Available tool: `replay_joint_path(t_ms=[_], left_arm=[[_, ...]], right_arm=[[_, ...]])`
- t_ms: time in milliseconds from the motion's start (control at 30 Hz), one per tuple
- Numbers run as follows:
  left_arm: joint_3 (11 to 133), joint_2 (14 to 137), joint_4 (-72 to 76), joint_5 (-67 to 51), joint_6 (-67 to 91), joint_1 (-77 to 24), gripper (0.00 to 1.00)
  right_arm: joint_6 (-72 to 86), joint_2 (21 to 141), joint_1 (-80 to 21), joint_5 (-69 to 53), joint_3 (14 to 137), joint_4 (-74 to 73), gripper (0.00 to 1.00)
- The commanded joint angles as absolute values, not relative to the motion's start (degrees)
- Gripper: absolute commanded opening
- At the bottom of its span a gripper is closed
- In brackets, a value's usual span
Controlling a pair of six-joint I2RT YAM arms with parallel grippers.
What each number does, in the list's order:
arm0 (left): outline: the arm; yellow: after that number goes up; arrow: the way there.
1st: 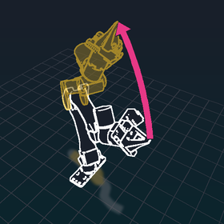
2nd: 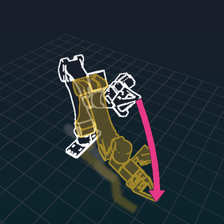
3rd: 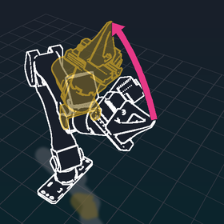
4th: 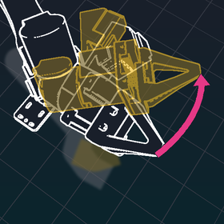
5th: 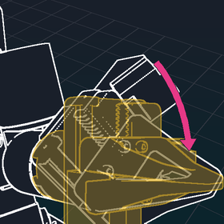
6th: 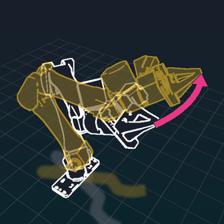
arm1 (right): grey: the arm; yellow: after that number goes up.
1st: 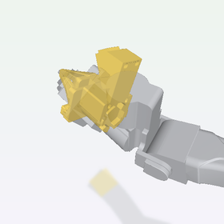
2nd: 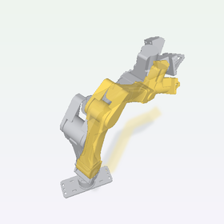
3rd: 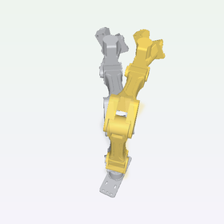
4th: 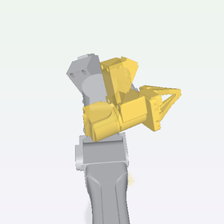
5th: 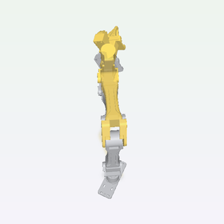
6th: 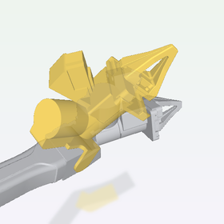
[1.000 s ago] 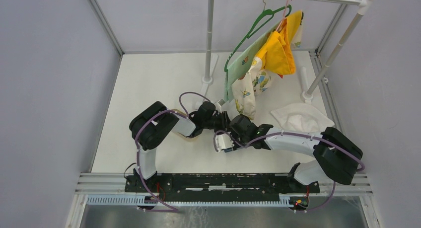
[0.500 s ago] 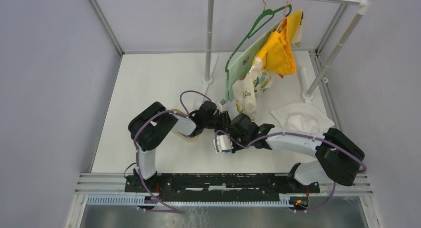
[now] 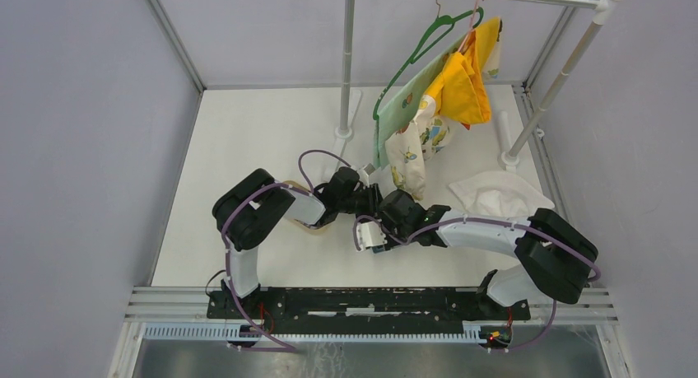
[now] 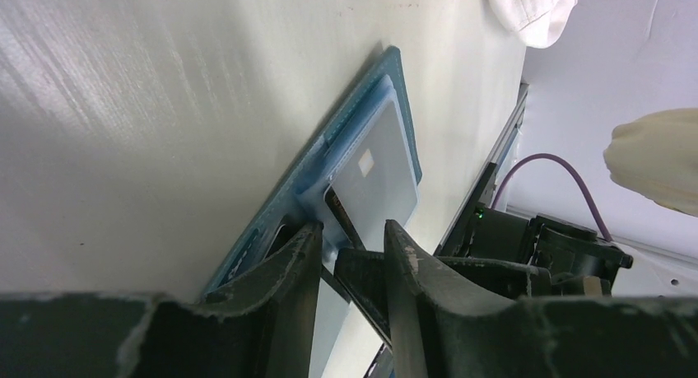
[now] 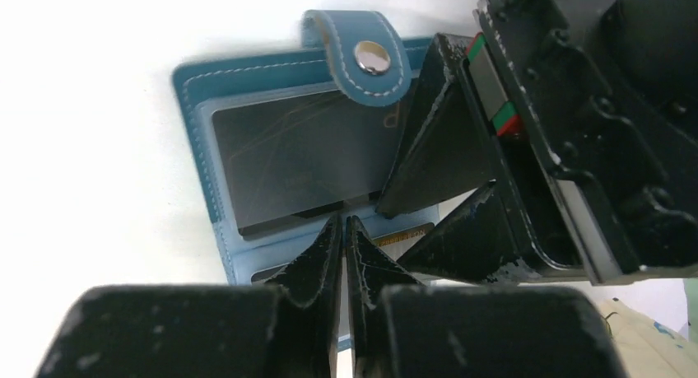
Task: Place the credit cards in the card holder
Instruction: Insert the credit card into the card holder.
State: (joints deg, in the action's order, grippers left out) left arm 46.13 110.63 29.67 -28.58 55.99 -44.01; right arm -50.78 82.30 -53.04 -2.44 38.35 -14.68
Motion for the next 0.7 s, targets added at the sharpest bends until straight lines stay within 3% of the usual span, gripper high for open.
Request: replay_joint_path(t_ms=[0,167,300,533,667], left_arm=[[45.90,109.91,25.93,-25.69,51.86,-44.08,0.43],[46.13,109.52,25.93,-25.58,51.59,-44.06,0.45],[46.60,107.84,25.57,-25.08,51.22,-44.08,0.46],[46.03,99.78,21.29,-20.71,47.73,-44.10,0.49],[42.91,93.42,22.99,-20.12,44.29,-44.33,0.50]], right_arm=[[-52.56,81.75,-51.50,1.41,39.05,-16.32,0.09],[-52.82,80.89,-49.79,0.14,39.35,-17.08,0.09],[-52.43,78.45,-47.64,-12.37,40.85,-20.06,0.12],[-51.18,70.40,-38.34,-30.30,41.27,-21.66,0.24],[-48.63,65.54,-32.48,-36.41,39.56,-18.80,0.36]])
